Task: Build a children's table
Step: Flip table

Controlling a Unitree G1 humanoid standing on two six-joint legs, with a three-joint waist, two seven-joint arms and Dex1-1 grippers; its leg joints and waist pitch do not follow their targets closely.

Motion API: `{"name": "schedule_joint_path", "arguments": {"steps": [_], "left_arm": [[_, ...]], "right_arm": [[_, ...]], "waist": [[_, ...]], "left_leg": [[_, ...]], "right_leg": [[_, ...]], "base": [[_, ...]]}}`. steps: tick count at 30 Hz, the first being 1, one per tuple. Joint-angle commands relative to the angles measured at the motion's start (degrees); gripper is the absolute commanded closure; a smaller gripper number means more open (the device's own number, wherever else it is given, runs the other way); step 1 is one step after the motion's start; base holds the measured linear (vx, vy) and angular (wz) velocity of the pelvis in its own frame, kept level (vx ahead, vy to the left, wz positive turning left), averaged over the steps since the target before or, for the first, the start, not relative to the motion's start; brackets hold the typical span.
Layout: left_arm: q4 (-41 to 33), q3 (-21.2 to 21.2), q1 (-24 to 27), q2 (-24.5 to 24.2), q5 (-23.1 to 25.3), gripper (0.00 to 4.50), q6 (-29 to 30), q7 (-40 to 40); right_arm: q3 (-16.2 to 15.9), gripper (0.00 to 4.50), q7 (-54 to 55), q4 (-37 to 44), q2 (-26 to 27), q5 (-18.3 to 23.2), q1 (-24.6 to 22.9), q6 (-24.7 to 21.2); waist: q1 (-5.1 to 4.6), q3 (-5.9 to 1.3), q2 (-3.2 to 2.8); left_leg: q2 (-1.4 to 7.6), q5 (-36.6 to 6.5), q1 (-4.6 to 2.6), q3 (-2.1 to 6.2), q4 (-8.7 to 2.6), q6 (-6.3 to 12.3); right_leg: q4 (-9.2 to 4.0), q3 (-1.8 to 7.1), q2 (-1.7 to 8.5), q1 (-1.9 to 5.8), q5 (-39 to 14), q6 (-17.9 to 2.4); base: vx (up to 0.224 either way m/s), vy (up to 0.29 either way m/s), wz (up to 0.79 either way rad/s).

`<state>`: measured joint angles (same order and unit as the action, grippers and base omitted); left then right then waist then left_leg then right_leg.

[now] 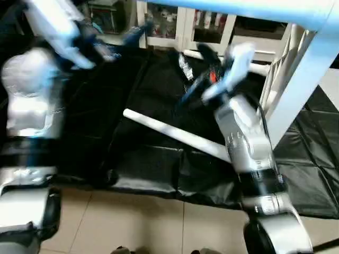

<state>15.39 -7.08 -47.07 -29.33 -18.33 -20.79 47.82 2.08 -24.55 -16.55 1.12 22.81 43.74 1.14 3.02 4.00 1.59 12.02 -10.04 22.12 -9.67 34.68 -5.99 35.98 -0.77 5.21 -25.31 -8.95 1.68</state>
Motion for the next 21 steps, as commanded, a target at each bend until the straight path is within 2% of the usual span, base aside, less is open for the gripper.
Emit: {"name": "schedule_joint_path", "arguments": {"steps": [1, 3, 4, 6, 7, 13, 16, 21], "left_arm": [[-1.70, -0.33, 1.12, -0.76, -0.15, 0.08, 0.91, -0.10], [-2.31, -0.40, 1.54, -0.97, -0.25, 0.08, 1.21, -0.11], [-2.88, -0.48, 1.85, -1.10, -0.36, 0.08, 1.59, -0.21], [-3.71, -0.48, 2.39, -1.53, -0.19, 0.08, 2.28, -0.20], [-3.91, -0.51, 2.51, -1.58, -0.25, 0.08, 2.49, -0.21], [-4.80, -0.34, 2.94, -2.10, -0.10, 0.08, 3.09, -0.25], [-5.25, -0.39, 3.01, -2.33, -0.03, 0.08, 3.34, -0.15], [-4.87, -0.72, 2.28, -3.61, 0.68, 0.08, 2.63, 0.31]], "right_arm": [[1.61, 0.00, -1.57, -1.77, 0.02, 0.95, 2.55, 2.33], [2.03, 0.00, -2.38, -2.83, 0.14, 1.11, 3.97, 3.40], [2.28, 0.00, -3.23, -3.25, 0.20, 1.35, 5.31, 4.30], [2.28, 0.00, -4.38, -3.27, 0.04, 1.51, 7.32, 5.73], [2.35, 0.00, -4.58, -3.19, 0.04, 1.72, 7.71, 5.87], [2.22, 0.00, -6.05, -2.56, -0.15, 2.15, 9.28, 6.90], [1.25, 0.00, -7.52, 0.39, 0.07, 2.16, 9.14, 6.96], [-3.86, 0.00, -10.86, 9.81, -0.21, 2.60, 4.42, 3.77]], "waist": [[-0.03, -4.53, -0.80], [-0.08, -4.44, -0.74], [-0.01, -4.46, -0.13], [0.11, -4.48, -0.42], [0.06, -4.40, -0.25], [0.14, -4.28, -0.12], [0.16, -4.37, -0.06], [0.05, -4.50, 0.02]], "left_leg": [[-0.18, -11.14, -1.19, -0.93, -4.18, -0.34], [-0.24, -10.93, -1.19, -1.04, -4.16, -0.44], [-0.24, -10.81, -1.19, -1.13, -4.20, -0.27], [-0.18, -10.82, -1.26, -1.03, -4.21, -0.73], [-0.20, -10.93, -1.24, -1.07, -4.24, -0.71], [-0.26, -11.34, -1.19, -1.05, -4.30, -1.02], [-0.26, -10.63, -1.15, -1.04, -4.23, -0.86], [-0.44, -6.61, -0.87, -0.93, -4.05, 0.05]], "right_leg": [[-2.61, 0.61, 0.59, 3.29, -5.01, -12.97], [-2.64, 0.64, 0.48, 3.21, -4.46, -12.66], [-2.74, 0.63, 0.41, 3.31, -4.50, -12.53], [-2.53, 0.60, 0.55, 3.27, -4.41, -12.50], [-2.55, 0.62, 0.50, 3.27, -4.47, -12.44], [-2.67, 0.68, 0.51, 3.27, -5.74, -11.83], [-2.55, 0.70, 0.51, 3.36, -4.83, -11.92], [-2.08, 0.64, 0.26, 3.70, 0.74, -11.83]], "base": [[0.000, 0.000, 0.00], [0.000, 0.000, 0.00], [0.000, 0.000, 0.00], [0.000, 0.000, 0.00], [0.000, 0.000, 0.00], [0.000, 0.000, 0.00], [0.000, 0.000, 0.00], [0.000, 0.000, 0.00]]}}
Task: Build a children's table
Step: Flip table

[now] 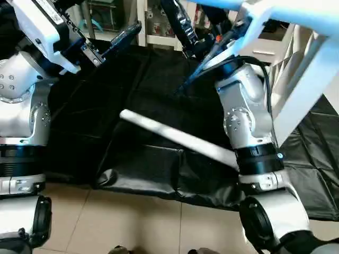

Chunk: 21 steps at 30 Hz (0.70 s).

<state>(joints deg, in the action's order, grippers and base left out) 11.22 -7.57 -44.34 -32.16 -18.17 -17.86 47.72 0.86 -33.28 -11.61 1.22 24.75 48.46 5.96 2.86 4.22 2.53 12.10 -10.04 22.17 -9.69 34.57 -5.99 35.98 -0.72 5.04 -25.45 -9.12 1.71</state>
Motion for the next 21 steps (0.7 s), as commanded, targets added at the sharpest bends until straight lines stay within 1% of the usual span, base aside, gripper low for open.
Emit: {"name": "schedule_joint_path", "arguments": {"steps": [1, 4, 6, 7, 8, 10, 11, 12, 13, 14, 15, 16, 17, 18, 19, 20, 21], "left_arm": [[-0.69, -0.23, -0.48, -0.83, 0.55, 0.08, -0.33, 0.42], [-1.03, -0.31, -1.44, -1.38, 0.82, 0.08, -0.98, 0.60], [-1.37, -0.35, -1.78, -1.44, 0.73, 0.08, -1.00, 0.65], [-3.02, -0.10, -2.57, -1.29, -0.12, 0.08, -0.15, 0.95], [-3.79, 0.21, -2.81, -1.23, -0.42, 0.08, 0.13, 1.27], [-4.67, 0.62, -2.96, -1.18, -0.98, 0.08, 0.91, 1.74], [-6.52, 1.77, -3.31, -1.27, -2.00, 0.08, 2.33, 2.72], [-6.52, 1.77, -3.31, -1.27, -2.00, 0.08, 2.33, 2.72], [-6.95, 2.25, -3.47, -1.35, -2.06, 0.08, 2.78, 3.08], [-7.22, 3.92, -3.76, -1.99, -0.41, 0.08, 2.88, 4.13], [-7.22, 3.92, -3.76, -1.99, -0.41, 0.08, 2.88, 4.13], [-7.14, 4.85, -3.89, -2.41, 0.78, 0.08, 2.67, 4.70], [-6.37, 7.60, -4.52, -3.38, 5.19, 0.08, 0.80, 6.04], [-6.29, 7.86, -4.58, -3.47, 5.61, 0.08, 0.61, 6.17], [-5.90, 8.99, -4.93, -3.77, 7.55, 0.08, -0.51, 6.75], [-5.11, 9.82, -5.53, -3.75, 9.96, 0.08, -1.99, 6.29], [-4.62, 10.19, -5.91, -3.66, 11.34, 0.08, -2.85, 5.83]], "right_arm": [[-2.81, 0.00, -2.23, 5.09, -0.35, 0.66, -0.47, -1.16], [-5.25, 0.00, -3.63, 8.33, -1.18, 0.40, -3.45, -2.57], [-5.64, 0.00, -3.98, 8.80, -1.35, 0.28, -4.11, -2.96], [-6.17, 0.00, -4.42, 8.99, -1.74, -0.23, -5.77, -3.63], [-6.31, 0.00, -4.44, 8.88, -1.95, -0.59, -6.46, -3.89], [-6.35, 0.00, -4.14, 8.71, -2.11, -0.91, -7.08, -4.32], [-6.54, 0.00, -2.94, 9.16, -2.64, -1.80, -9.04, -5.89], [-6.54, 0.00, -2.94, 9.16, -2.64, -1.80, -9.04, -5.89], [-6.75, 0.00, -2.76, 9.33, -2.92, -1.67, -9.77, -7.08], [-7.76, 0.00, -2.69, 9.77, -3.85, -2.20, -11.63, -8.66], [-7.76, 0.00, -2.69, 9.77, -3.85, -2.20, -11.63, -8.66], [-8.34, 0.00, -2.71, 9.91, -4.33, -2.73, -12.54, -9.05], [-10.33, 0.00, -2.66, 11.10, -5.94, -4.71, -15.32, -10.88], [-10.51, 0.00, -2.68, 11.23, -6.08, -4.87, -15.60, -11.01], [-11.24, 0.00, -2.77, 12.23, -6.68, -4.85, -17.01, -12.66], [-11.89, 0.00, -2.59, 13.21, -7.22, -5.56, -18.51, -13.08], [-12.18, 0.00, -2.48, 13.78, -7.46, -5.98, -19.37, -13.14]], "waist": [[0.18, -4.69, -0.91], [-0.01, -4.58, -1.00], [0.00, -4.46, -1.11], [-0.05, -4.40, -1.20], [-0.02, -4.16, -1.19], [0.04, -4.20, -1.18], [0.18, -4.18, -1.19], [0.22, -4.14, -1.21], [0.28, -4.20, -1.20], [0.40, -4.10, -0.99], [0.55, -4.11, -1.07], [0.49, -4.08, -1.02], [0.56, -4.10, -0.85], [0.82, -4.06, -0.98], [0.68, -4.00, -1.00], [0.82, -4.14, -1.10], [0.75, -4.12, -0.96]], "left_leg": [[-0.56, -6.37, -0.96, -0.91, -3.93, 0.10], [-0.49, -7.67, -1.06, -0.98, -3.99, -0.15], [-0.39, -9.55, -1.23, -0.96, -4.13, -0.86], [-0.39, -10.07, -1.19, -0.94, -4.16, -1.08], [-0.23, -12.21, -1.32, -0.93, -4.31, -1.63], [-0.19, -12.91, -1.37, -0.94, -4.33, -2.00], [-0.25, -12.83, -1.40, -0.95, -4.34, -2.20], [-0.24, -12.91, -1.39, -0.95, -4.35, -2.30], [-0.24, -12.81, -1.38, -0.92, -4.33, -2.34], [-0.27, -12.90, -1.31, -0.97, -4.34, -2.34], [-0.28, -12.89, -1.37, -0.94, -4.36, -2.34], [-0.33, -13.15, -1.22, -0.91, -4.40, -2.52], [-0.30, -12.97, -1.19, -0.88, -4.41, -2.51], [-0.26, -12.83, -1.32, -0.81, -4.45, -2.50], [-0.29, -12.99, -1.15, -0.77, -4.53, -2.68], [-0.29, -12.94, -1.25, -0.75, -4.47, -2.87], [-0.27, -12.84, -1.19, -0.78, -4.47, -2.81]], "right_leg": [[-2.13, 0.59, 0.36, 3.91, 1.15, -11.84], [-2.28, 0.65, 0.43, 3.77, -0.39, -12.02], [-2.48, 0.67, 0.45, 3.64, -2.60, -11.77], [-2.48, 0.70, 0.49, 3.62, -3.23, -11.74], [-2.73, 0.74, 0.52, 3.43, -5.58, -11.68], [-2.81, 0.75, 0.58, 3.31, -6.50, -11.67], [-2.82, 0.78, 0.56, 3.30, -6.77, -11.61], [-2.83, 0.79, 0.53, 3.27, -6.95, -11.56], [-2.80, 0.78, 0.56, 3.30, -6.84, -11.57], [-2.87, 0.78, 0.50, 3.30, -7.13, -11.39], [-2.95, 0.76, 0.51, 3.29, -7.53, -11.11], [-2.98, 0.78, 0.51, 3.35, -8.31, -10.68], [-3.19, 0.80, 0.54, 3.38, -8.82, -10.08], [-3.33, 0.77, 0.53, 3.36, -9.22, -9.56], [-3.31, 0.83, 0.54, 3.42, -9.44, -9.13], [-3.23, 0.81, 0.63, 3.41, -9.30, -9.11], [-3.37, 0.83, 0.57, 3.37, -9.12, -9.01]], "base": [[0.000, 0.000, 0.00], [0.000, 0.000, 0.00], [0.000, 0.000, 0.00], [0.000, 0.000, 0.00], [0.000, 0.000, 0.00], [0.000, 0.000, 0.00], [0.000, 0.000, 0.00], [0.000, 0.000, 0.00], [0.000, 0.000, 0.00], [0.000, 0.000, 0.00], [0.000, 0.000, 0.00], [0.000, 0.000, 0.00], [0.000, 0.000, 0.00], [0.000, 0.000, 0.00], [0.000, 0.000, 0.00], [0.000, 0.000, 0.00], [0.000, 0.000, 0.00]]}}
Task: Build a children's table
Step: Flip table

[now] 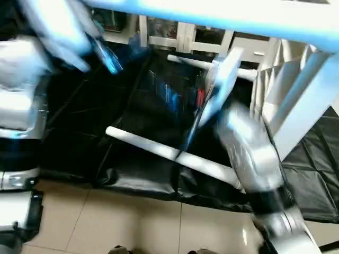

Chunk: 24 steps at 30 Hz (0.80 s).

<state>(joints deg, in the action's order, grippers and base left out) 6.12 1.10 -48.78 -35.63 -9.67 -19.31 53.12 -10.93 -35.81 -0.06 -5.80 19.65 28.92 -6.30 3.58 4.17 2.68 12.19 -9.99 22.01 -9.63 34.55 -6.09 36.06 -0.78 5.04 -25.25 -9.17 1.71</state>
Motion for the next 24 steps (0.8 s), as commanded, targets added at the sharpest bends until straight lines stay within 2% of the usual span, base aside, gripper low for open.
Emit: {"name": "schedule_joint_path", "arguments": {"steps": [1, 2, 3, 4, 5, 7, 8, 9, 11, 15, 18, 21, 24], "left_arm": [[0.76, 1.61, -1.75, -0.11, 3.68, 0.08, -1.83, -0.23], [3.07, 2.40, -3.20, -0.45, 8.49, 0.08, -3.44, -3.30], [3.07, 2.40, -3.20, -0.45, 8.49, 0.08, -3.44, -3.30], [5.08, 2.74, -4.82, -0.53, 12.60, 0.08, -5.04, -7.00], [5.65, 2.77, -5.45, -0.60, 13.98, 0.08, -5.83, -8.37], [6.27, 2.81, -6.09, -0.70, 15.42, 0.08, -6.71, -9.77], [6.60, 2.63, -6.38, -0.63, 16.14, 0.08, -7.22, -10.77], [6.98, 2.46, -6.59, -0.48, 16.94, 0.08, -7.96, -11.54], [7.72, 2.36, -6.87, -0.18, 18.39, 0.08, -9.66, -12.68], [10.74, 3.33, -7.76, 0.01, 22.31, 0.08, -12.48, -16.16], [13.31, 3.72, -8.19, 0.32, 24.45, 0.08, -13.97, -19.35], [15.61, 3.57, -8.52, 0.66, 24.64, 0.42, -14.00, -20.45], [17.11, 3.58, -8.73, 0.68, 25.03, 0.55, -14.14, -20.81]], "right_arm": [[-0.59, 0.00, 0.28, 2.92, -0.54, -1.31, -0.58, -0.89], [-0.45, 0.00, 1.26, 5.87, -0.73, -0.48, -2.92, -2.66], [-0.45, 0.00, 1.26, 5.87, -0.73, -0.48, -2.92, -2.66], [-0.79, 0.00, 2.80, 10.18, -1.19, 0.32, -6.12, -4.91], [-1.18, 0.00, 3.64, 12.48, -1.54, 0.29, -7.99, -5.84], [-1.64, 0.00, 4.63, 15.18, -2.07, 0.24, -10.14, -7.03], [-1.78, 0.00, 5.27, 16.89, -2.44, 0.35, -11.70, -7.95], [-1.84, 0.00, 5.80, 18.25, -2.71, 0.09, -13.03, -8.77], [-2.01, 0.00, 6.64, 20.45, -3.25, -0.39, -15.59, -9.97], [-2.59, 0.00, 7.84, 23.43, -4.59, -2.69, -19.45, -11.26], [-0.25, 0.00, 10.30, 26.86, -1.96, 0.32, -21.56, -9.83], [1.37, 0.00, 10.32, 32.14, -0.84, 7.35, -23.47, -11.40], [0.90, 0.00, 9.04, 33.80, -2.10, 8.25, -24.94, -12.08]], "waist": [[0.00, -4.22, -1.23], [0.15, -4.14, -1.25], [0.06, -4.14, -1.18], [0.15, -4.05, -1.65], [0.20, -3.96, -1.72], [0.28, -3.98, -1.84], [0.21, -3.95, -1.70], [0.25, -3.88, -1.85], [0.21, -3.86, -1.59], [0.22, -3.62, -1.75], [0.19, -3.54, -1.77], [0.21, -3.52, -1.86], [0.31, -3.49, -2.02]], "left_leg": [[-0.39, -12.28, -0.81, -0.72, -4.39, -3.04], [-0.32, -12.84, -1.02, -0.73, -4.35, -2.93], [-0.31, -13.15, -0.98, -0.67, -4.33, -2.97], [-0.35, -13.58, -0.88, -0.57, -4.47, -3.19], [-0.34, -13.84, -0.92, -0.49, -4.39, -3.45], [-0.35, -14.42, -0.89, -0.38, -4.51, -3.73], [-0.36, -14.69, -0.87, -0.42, -4.53, -3.73], [-0.34, -15.32, -0.89, -0.37, -4.57, -3.95], [-0.33, -16.31, -0.77, -0.32, -4.62, -3.75], [-0.39, -18.15, -0.73, -0.23, -4.69, -3.73], [-0.34, -19.69, -0.78, -0.13, -4.74, -3.70], [-0.27, -19.95, -0.84, 0.05, -4.81, -3.55], [-0.31, -19.55, -0.79, 0.03, -4.83, -3.39]], "right_leg": [[-3.21, 0.84, 0.75, 3.36, -7.68, -9.22], [-3.44, 0.84, 0.62, 3.23, -7.88, -8.79], [-3.25, 0.84, 0.68, 3.28, -7.94, -8.70], [-3.36, 0.84, 0.75, 3.27, -8.77, -8.51], [-3.38, 0.90, 0.71, 3.28, -8.80, -8.01], [-3.38, 0.83, 0.74, 3.22, -8.87, -7.83], [-3.56, 0.84, 0.69, 3.21, -9.18, -7.81], [-3.50, 0.85, 0.70, 3.09, -9.45, -8.12], [-3.68, 0.86, 0.72, 3.13, -10.18, -8.15], [-3.95, 0.90, 0.76, 2.91, -12.67, -7.52], [-4.23, 0.93, 0.80, 2.62, -14.60, -6.85], [-4.01, 0.93, 0.77, 2.57, -13.01, -7.32], [-3.94, 0.92, 0.69, 2.62, -11.66, -7.77]], "base": [[0.000, 0.000, 0.00], [0.000, 0.000, 0.00], [0.000, 0.000, 0.00], [0.000, 0.000, 0.00], [0.000, 0.000, 0.00], [0.000, 0.000, 0.00], [0.000, 0.000, 0.00], [0.000, 0.000, 0.00], [0.000, 0.000, 0.00], [0.000, 0.000, 0.00], [0.000, 0.000, 0.00], [0.000, 0.000, 0.00], [0.000, 0.000, 0.00]]}}
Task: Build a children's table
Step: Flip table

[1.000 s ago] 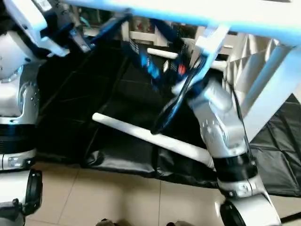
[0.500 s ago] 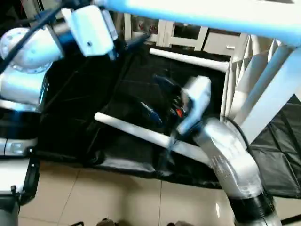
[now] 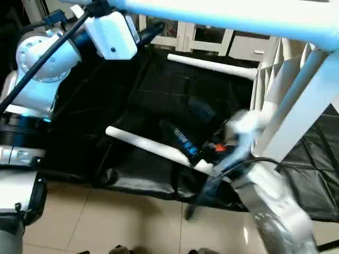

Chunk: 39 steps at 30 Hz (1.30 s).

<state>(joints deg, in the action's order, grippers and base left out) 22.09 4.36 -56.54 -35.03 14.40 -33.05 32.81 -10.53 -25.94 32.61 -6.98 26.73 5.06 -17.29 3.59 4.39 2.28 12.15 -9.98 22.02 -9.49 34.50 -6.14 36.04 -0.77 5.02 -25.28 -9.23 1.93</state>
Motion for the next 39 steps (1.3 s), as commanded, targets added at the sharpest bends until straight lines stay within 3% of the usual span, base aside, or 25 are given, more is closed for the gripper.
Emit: {"name": "schedule_joint_path", "arguments": {"steps": [1, 8, 10, 12, 21, 23, 32, 35, 36, 39], "left_arm": [[1.61, 0.39, -1.09, 0.05, 1.17, 0.68, -0.49, -0.60], [6.12, 0.99, -2.91, -0.29, 3.11, 1.28, -1.73, -3.50], [6.64, 1.17, -3.18, -0.31, 2.84, 1.29, -2.31, -3.33], [7.28, 1.49, -3.32, -0.30, 2.40, 1.63, -2.78, -2.68], [8.35, 2.23, -3.46, -0.55, 1.92, 2.24, -2.92, -1.53], [7.96, 1.50, -3.20, -0.19, 0.48, 2.46, -1.69, -1.29], [6.40, 0.35, -2.23, 1.03, -2.71, 2.52, 5.13, 0.54], [5.34, -0.07, -1.71, 1.57, -4.14, 2.52, 9.07, 1.69], [3.68, -0.99, -1.26, 2.35, -6.09, 2.52, 14.59, 2.73], [2.50, -1.74, -1.06, 2.80, -7.22, 2.52, 18.07, 3.15]], "right_arm": [[0.26, 0.00, -1.20, 1.32, -1.22, 1.13, -1.45, -1.09], [-0.51, 0.00, -1.55, 2.39, -1.67, 0.73, -2.65, -1.71], [-0.49, 0.00, -0.70, 2.59, -1.87, 1.29, -2.45, -1.79], [-0.61, 0.00, -0.40, 2.62, -1.87, 1.39, -2.41, -1.72], [-0.86, 0.00, -0.29, 2.55, -1.83, 0.78, -2.36, -1.60], [-1.08, 0.00, -0.14, 2.40, -1.86, 0.67, -2.28, -1.48], [-1.74, 0.00, -0.39, 2.04, -1.69, 0.55, -2.36, -1.31], [-1.91, 0.00, -0.42, 1.88, -1.68, 0.55, -2.45, -1.26], [-2.02, 0.00, -0.46, 1.75, -1.69, 0.59, -2.65, -1.20], [-2.20, 0.00, -0.41, 1.69, -1.69, 0.56, -2.80, -1.12]], "waist": [[0.30, -3.71, -1.62], [0.43, -3.41, -1.61], [0.43, -3.38, -1.68], [0.53, -3.42, -1.76], [1.00, -3.39, -1.90], [1.21, -3.34, -1.82], [1.45, -3.25, -2.04], [1.46, -3.15, -2.00], [1.47, -3.10, -2.10], [1.48, -3.03, -2.05]], "left_leg": [[-0.27, -19.57, -0.81, -0.11, -4.77, -3.34], [-0.35, -22.85, -0.77, 0.13, -4.89, -3.50], [-0.34, -22.96, -0.78, 0.18, -4.94, -3.61], [-0.33, -22.51, -0.73, 0.22, -4.93, -3.66], [-0.27, -22.54, -0.79, 0.22, -5.00, -3.86], [-0.30, -22.26, -0.73, 0.19, -5.00, -3.82], [-0.32, -22.51, -0.70, 0.14, -5.10, -3.74], [-0.39, -23.15, -0.65, 0.15, -5.11, -3.54], [-0.34, -23.27, -0.69, 0.16, -5.17, -3.62], [-0.48, -23.12, -0.58, 0.12, -5.11, -3.12]], "right_leg": [[-3.91, 0.92, 0.71, 2.65, -11.60, -7.99], [-4.62, 0.99, 1.01, 2.37, -18.15, -6.60], [-4.66, 0.97, 0.99, 2.34, -18.29, -6.62], [-4.55, 1.01, 0.97, 2.35, -17.06, -6.86], [-4.36, 1.01, 0.98, 2.39, -15.40, -7.33], [-4.38, 1.06, 1.05, 2.41, -15.86, -7.19], [-4.66, 1.11, 1.18, 2.25, -18.46, -6.71], [-4.86, 1.12, 1.17, 2.14, -20.14, -6.31], [-4.81, 1.15, 1.24, 2.13, -20.40, -6.41], [-5.11, 1.14, 1.20, 2.05, -22.39, -5.88]], "base": [[0.000, 0.000, 0.00], [0.000, 0.000, 0.00], [0.000, 0.000, 0.00], [0.000, 0.000, 0.00], [0.000, 0.000, 0.00], [0.000, 0.000, 0.00], [0.000, 0.000, 0.00], [0.000, 0.000, 0.00], [0.000, 0.000, 0.00], [0.000, 0.000, 0.00]]}}
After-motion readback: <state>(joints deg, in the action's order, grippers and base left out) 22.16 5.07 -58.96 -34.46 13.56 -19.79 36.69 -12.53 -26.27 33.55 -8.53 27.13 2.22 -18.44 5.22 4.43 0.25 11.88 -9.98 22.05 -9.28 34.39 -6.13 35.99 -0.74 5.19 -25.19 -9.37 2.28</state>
